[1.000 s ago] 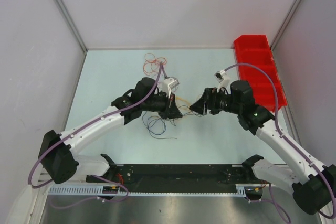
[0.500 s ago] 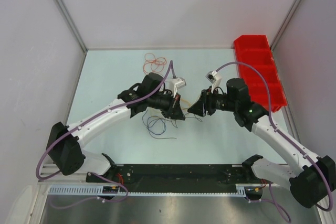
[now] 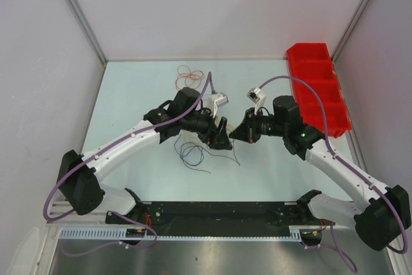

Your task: Untangle the cables

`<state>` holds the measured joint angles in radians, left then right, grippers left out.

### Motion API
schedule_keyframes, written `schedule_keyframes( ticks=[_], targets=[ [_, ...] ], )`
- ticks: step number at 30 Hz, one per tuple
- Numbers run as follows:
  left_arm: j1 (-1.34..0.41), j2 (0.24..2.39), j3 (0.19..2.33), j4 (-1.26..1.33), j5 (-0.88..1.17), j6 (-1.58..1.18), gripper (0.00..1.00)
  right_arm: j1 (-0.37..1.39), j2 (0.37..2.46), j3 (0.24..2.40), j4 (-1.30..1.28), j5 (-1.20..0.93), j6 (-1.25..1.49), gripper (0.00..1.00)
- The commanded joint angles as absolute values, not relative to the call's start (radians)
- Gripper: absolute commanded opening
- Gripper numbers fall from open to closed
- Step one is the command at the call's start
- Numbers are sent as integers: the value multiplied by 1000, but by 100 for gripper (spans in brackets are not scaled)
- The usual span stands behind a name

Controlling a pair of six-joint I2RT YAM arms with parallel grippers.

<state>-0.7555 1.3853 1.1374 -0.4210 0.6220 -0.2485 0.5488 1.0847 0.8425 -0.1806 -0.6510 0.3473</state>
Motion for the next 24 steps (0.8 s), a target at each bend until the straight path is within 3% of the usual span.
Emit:
schedule_keyframes(
  ticks=[1,11,24],
  targets=[
    [-758,1296,1209,-482,365,-249,100,546,1065,959,-170,-515,374,0],
    [-726,1068,1266,-759,-226,-259,100,434,1157,1370,-321,-379,362,0],
    [-726,789,1010,-824,-333,-340,100,313,1419,1922,-454,-212,256,0]
  ],
)
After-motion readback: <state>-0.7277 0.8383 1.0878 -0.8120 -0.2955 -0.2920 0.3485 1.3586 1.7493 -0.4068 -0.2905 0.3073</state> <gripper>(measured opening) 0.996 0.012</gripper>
